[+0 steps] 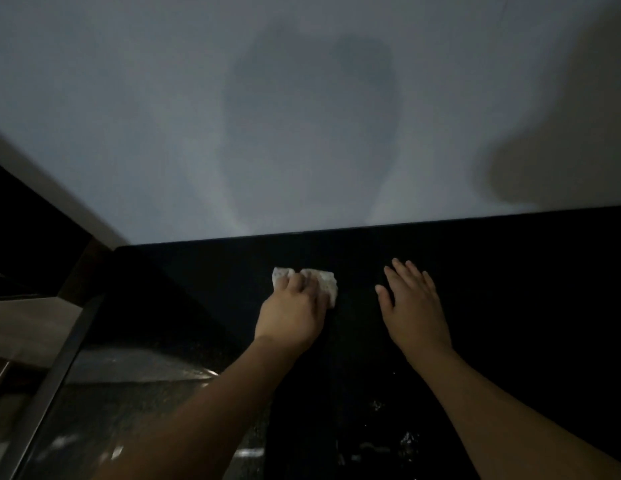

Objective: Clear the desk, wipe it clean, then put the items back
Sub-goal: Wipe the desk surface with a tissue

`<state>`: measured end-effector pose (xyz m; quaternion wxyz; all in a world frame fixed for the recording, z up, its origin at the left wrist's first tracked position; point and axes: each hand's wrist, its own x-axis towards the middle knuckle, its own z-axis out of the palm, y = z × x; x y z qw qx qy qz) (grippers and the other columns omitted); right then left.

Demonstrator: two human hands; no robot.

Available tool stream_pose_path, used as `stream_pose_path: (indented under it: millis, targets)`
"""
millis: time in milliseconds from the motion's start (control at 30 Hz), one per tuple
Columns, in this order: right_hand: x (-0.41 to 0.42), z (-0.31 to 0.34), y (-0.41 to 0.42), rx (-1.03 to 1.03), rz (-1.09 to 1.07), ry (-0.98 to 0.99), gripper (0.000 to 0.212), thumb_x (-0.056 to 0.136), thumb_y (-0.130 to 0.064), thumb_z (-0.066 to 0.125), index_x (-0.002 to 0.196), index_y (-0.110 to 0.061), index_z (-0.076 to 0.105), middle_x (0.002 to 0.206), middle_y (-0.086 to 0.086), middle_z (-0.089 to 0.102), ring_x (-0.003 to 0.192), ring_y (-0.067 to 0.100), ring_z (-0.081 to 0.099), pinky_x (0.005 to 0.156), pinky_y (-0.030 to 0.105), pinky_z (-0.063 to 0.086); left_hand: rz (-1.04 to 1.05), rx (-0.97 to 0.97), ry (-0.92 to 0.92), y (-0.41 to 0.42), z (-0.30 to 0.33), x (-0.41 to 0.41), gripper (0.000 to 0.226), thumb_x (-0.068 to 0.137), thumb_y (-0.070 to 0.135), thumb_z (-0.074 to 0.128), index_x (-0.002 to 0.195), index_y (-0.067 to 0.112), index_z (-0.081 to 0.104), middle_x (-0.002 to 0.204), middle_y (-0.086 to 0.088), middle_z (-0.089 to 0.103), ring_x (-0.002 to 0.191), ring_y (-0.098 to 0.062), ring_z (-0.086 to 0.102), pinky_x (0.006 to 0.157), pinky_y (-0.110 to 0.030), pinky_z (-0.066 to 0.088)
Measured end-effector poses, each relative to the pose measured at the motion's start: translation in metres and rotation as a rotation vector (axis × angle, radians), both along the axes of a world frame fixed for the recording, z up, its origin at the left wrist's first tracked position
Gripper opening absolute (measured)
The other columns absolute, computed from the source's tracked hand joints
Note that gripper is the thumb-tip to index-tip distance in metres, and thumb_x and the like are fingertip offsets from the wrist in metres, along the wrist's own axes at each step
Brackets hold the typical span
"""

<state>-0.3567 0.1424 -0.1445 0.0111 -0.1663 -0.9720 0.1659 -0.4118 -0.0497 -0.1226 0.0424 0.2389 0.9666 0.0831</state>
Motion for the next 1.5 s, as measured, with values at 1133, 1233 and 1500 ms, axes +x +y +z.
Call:
stream_pose_path:
  millis: [1133, 1233, 1500]
  targets:
    - [0.223, 0.040, -0.026, 0.022, 0.083, -0.462, 0.063, 0.100, -0.033, 0.047, 0.153, -0.016, 0.018, 0.163, 0.005, 0.004, 0.149, 0.025, 0.005, 0.120, 0.047, 0.015, -0.028, -0.151, -0.074, -0.090, 0.017, 0.264, 0.027, 0.095, 0.043, 0.045, 0.101, 0.025, 0.064, 0.088, 0.006, 0.038, 0.088, -0.018, 0.050, 0.074, -0.028, 0.042]
    - [0.225, 0.041, -0.025, 0.035, 0.066, -0.455, 0.063, 0.099, -0.034, 0.049, 0.153, -0.017, 0.021, 0.162, 0.006, 0.007, 0.149, 0.026, 0.007, 0.120, 0.048, 0.017, -0.024, -0.150, -0.103, -0.101, 0.026, 0.308, 0.031, 0.096, 0.044, 0.043, 0.104, 0.021, 0.064, 0.096, 0.000, 0.049, 0.093, -0.022, 0.053, 0.073, -0.029, 0.042]
    - [0.232, 0.057, -0.038, 0.068, 0.032, -0.548, 0.062, 0.099, -0.033, 0.048, 0.153, -0.020, 0.019, 0.163, 0.004, 0.004, 0.149, 0.026, 0.008, 0.118, 0.048, 0.023, -0.051, -0.329, -0.684, -0.124, 0.068, 0.384, 0.018, 0.092, 0.030, 0.059, 0.102, 0.018, 0.068, 0.088, 0.001, 0.065, 0.076, -0.010, 0.061, 0.067, -0.020, 0.050]
